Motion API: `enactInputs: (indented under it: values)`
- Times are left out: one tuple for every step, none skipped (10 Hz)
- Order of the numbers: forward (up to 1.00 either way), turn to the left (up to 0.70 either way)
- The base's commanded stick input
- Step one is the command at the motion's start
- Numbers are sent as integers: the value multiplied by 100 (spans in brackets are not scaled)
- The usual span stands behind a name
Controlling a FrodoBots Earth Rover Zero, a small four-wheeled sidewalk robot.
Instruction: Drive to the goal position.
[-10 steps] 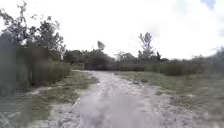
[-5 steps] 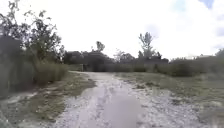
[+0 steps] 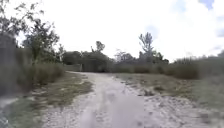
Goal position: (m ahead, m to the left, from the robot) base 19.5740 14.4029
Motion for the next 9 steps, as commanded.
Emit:
enactInputs:
  values:
    - [100, 27]
    - [100, 27]
    - [100, 19]
    - [100, 0]
    - [100, 0]
    - [100, 0]
    - [100, 0]
    - [100, 10]
    - [100, 27]
